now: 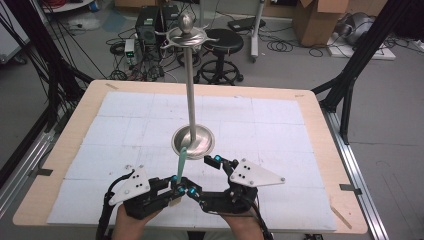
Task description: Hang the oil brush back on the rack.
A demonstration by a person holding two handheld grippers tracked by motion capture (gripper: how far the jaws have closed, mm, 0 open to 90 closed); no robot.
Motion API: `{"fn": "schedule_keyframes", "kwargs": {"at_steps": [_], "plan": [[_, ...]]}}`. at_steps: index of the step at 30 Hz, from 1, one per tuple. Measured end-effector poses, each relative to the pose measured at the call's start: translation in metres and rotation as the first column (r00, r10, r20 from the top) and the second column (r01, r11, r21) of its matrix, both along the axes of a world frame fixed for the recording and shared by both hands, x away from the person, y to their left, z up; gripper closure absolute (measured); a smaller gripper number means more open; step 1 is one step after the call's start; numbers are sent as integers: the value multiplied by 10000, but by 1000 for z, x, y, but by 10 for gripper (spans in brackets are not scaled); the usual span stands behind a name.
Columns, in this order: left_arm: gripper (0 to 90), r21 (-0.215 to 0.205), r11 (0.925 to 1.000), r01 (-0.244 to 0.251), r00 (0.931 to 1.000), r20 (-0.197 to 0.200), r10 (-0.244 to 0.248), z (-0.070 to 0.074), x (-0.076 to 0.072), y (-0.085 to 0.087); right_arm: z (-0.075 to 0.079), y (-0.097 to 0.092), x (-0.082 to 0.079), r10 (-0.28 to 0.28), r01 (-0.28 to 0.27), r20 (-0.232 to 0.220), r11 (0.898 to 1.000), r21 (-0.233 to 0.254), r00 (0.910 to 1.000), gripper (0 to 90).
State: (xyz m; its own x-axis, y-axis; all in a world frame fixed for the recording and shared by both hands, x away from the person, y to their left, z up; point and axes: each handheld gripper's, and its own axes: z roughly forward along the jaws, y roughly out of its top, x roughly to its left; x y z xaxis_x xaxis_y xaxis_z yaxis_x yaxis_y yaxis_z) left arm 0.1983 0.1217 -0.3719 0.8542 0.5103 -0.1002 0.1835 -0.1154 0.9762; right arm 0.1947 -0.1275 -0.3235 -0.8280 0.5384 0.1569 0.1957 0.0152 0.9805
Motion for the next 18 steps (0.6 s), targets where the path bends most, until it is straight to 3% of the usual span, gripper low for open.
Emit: {"fn": "schedule_keyframes", "kwargs": {"at_steps": [7,12,18], "plan": [[842,157,9989,-448,9990,99,446,-3,2,-14,0,0,-1,-392,394,-94,9990,208,9992,322],[842,288,9989,-377,9990,248,370,-3,1,-24,0,2,-1,-368,372,-175,9991,205,9992,392],[842,305,9989,-346,9992,216,339,-6,0,-33,2,4,-1,-709,710,-119,9974,113,9974,452]]}}
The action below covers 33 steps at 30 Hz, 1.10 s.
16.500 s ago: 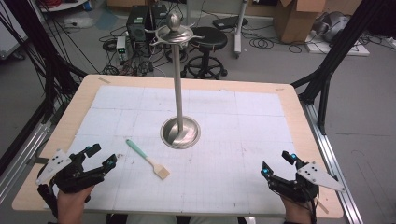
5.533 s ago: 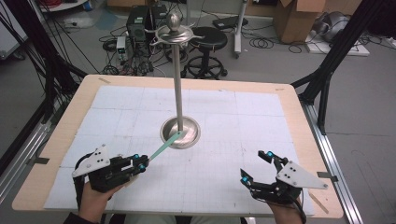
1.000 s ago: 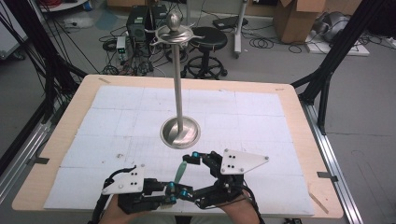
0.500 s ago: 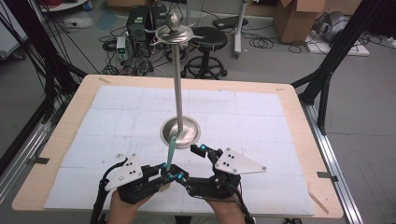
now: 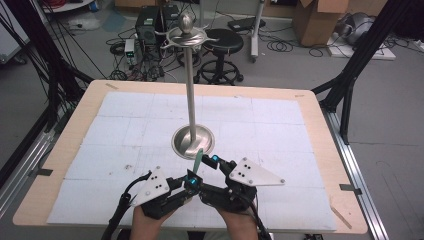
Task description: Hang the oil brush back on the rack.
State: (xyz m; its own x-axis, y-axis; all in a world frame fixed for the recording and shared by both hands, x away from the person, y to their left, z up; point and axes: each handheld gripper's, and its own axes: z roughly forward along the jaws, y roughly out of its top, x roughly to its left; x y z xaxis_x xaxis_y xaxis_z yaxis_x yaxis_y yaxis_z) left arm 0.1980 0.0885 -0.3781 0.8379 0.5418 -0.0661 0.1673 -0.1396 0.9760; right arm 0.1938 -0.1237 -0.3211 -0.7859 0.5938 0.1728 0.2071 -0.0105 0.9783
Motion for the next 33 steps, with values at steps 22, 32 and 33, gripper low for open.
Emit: {"fn": "schedule_keyframes", "kwargs": {"at_steps": [22,32,33], "plan": [[681,-151,9958,898,9960,-26,-898,1,3,1,7,-5,0,77,-67,-285,9994,339,9996,761],[482,-1003,9292,3557,9321,-346,-3605,16,12,20,15,-29,7,2109,-2103,-12,9753,675,9775,761],[479,-1054,9194,3789,9227,-331,-3841,17,12,21,15,-30,8,2362,-2362,89,9692,699,9717,761]]}}
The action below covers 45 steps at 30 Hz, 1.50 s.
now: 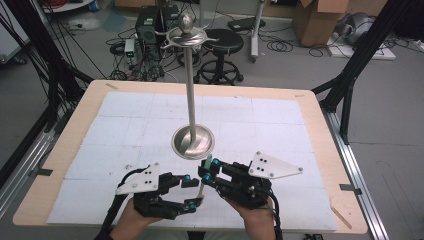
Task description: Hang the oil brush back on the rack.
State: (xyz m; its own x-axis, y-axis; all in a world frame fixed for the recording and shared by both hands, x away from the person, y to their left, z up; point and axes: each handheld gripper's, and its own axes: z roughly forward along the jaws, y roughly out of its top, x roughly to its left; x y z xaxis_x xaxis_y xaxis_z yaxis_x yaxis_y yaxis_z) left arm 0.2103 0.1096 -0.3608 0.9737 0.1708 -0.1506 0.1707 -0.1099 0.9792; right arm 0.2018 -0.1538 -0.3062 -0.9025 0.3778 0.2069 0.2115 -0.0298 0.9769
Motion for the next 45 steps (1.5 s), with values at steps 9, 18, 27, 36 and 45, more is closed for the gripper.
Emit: {"fn": "schedule_keyframes", "kwargs": {"at_steps": [9,18,27,36,45], "plan": [[468,-137,9833,1813,9828,-333,-1817,5,-3,0,0,0,5,2994,-3026,622,9518,504,9521,760],[503,-281,9674,2516,9666,-438,-2527,5,-5,1,-3,5,9,4196,-4253,743,9002,936,9046,759],[655,-191,9527,3032,9519,-415,-3037,2,-7,-4,-8,3,13,4564,-4622,729,8773,1293,8868,759],[801,-95,9573,2889,9570,-236,-2890,0,-7,-5,-10,6,13,4696,-4741,656,8697,1372,8804,759],[814,152,9961,868,9956,-361,-862,-4,-1,4,-8,4,11,2485,-2471,24,9624,1128,9686,334]]}}
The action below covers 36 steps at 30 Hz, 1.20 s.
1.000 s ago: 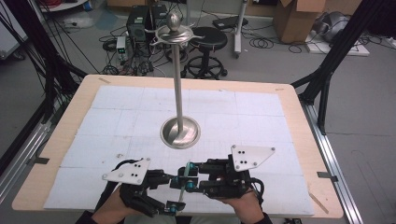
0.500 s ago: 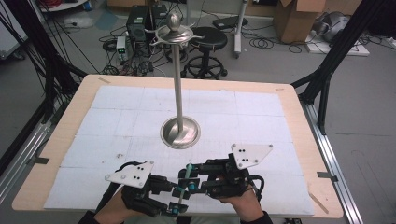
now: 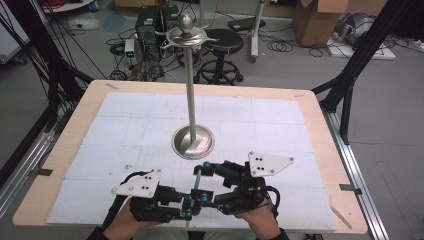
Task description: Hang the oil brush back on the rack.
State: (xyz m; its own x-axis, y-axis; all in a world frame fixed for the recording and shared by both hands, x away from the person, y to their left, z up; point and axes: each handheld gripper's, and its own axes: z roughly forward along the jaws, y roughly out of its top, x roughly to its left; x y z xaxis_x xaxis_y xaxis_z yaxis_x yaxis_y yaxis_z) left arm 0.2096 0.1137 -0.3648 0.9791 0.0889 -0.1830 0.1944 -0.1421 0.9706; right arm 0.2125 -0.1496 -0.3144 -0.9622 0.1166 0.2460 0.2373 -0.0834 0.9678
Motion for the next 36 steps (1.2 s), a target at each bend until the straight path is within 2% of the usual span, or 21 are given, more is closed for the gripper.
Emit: {"fn": "schedule_keyframes", "kwargs": {"at_steps": [1,3,4,6,8,9,12,13,15,16,17,19,22,23,25,27,31,36], "plan": [[813,90,9986,-516,9987,-10,516,-1,1,2,1,-1,-2,-547,547,25,9983,-200,9985,307],[813,246,9874,-1564,9876,-121,1567,-2,3,5,1,-1,-4,-1427,1435,209,9887,-442,9895,271],[813,310,9800,-1965,9801,-218,1972,-2,4,6,1,0,-6,-1857,1874,308,9801,-654,9821,258],[813,410,9621,-2694,9626,-189,2703,-3,4,8,1,3,-10,-2729,2778,583,9549,-1045,9603,233],[813,515,9476,-3154,9485,-130,3164,-3,4,8,2,8,-12,-3309,3374,690,9319,-1334,9411,225],[813,558,9399,-3369,9412,-63,3377,-3,4,8,2,10,-14,-3654,3724,727,9168,-1445,9280,226],[813,616,9239,-3776,9257,-11,3784,-3,3,7,4,17,-17,-4295,4383,872,8820,-1732,8988,255],[813,612,9191,-3892,9209,19,3898,-3,3,7,4,19,-18,-4402,4499,931,8748,-1796,8931,270],[812,612,9155,-3976,9173,11,3983,-3,2,5,5,24,-19,-4570,4682,1016,8623,-1931,8836,303],[813,613,9144,-4002,9162,32,4007,-4,1,4,5,25,-19,-4562,4662,966,8618,-1999,8846,311],[812,647,9158,-3964,9179,66,3969,-4,1,3,5,27,-19,-4628,4720,940,8570,-2068,8815,310],[812,701,9130,-4019,9156,132,4020,-4,0,1,3,30,-18,-4595,4679,906,8575,-2139,8835,317],[812,705,9140,-3996,9167,284,3986,-4,-2,-2,2,33,-17,-4554,4627,864,8578,-2240,8861,351],[812,732,9131,-4011,9160,320,3998,-5,-3,-2,2,34,-17,-4602,4676,878,8546,-2258,8835,362],[813,757,9101,-4073,9133,375,4056,-5,-3,-3,1,36,-16,-4559,4605,755,8581,-2270,8868,408],[813,736,9053,-4182,9083,411,4163,-5,-4,-3,0,38,-15,-4659,4681,682,8520,-2345,8822,443],[813,811,8965,-4356,9000,560,4323,-5,-5,-5,-1,40,-13,-4819,4734,268,8470,-2419,8758,539],[812,876,8895,-4484,8936,667,4439,-5,-6,-8,-2,42,-11,-4860,4770,260,8444,-2438,8736,637]]}}
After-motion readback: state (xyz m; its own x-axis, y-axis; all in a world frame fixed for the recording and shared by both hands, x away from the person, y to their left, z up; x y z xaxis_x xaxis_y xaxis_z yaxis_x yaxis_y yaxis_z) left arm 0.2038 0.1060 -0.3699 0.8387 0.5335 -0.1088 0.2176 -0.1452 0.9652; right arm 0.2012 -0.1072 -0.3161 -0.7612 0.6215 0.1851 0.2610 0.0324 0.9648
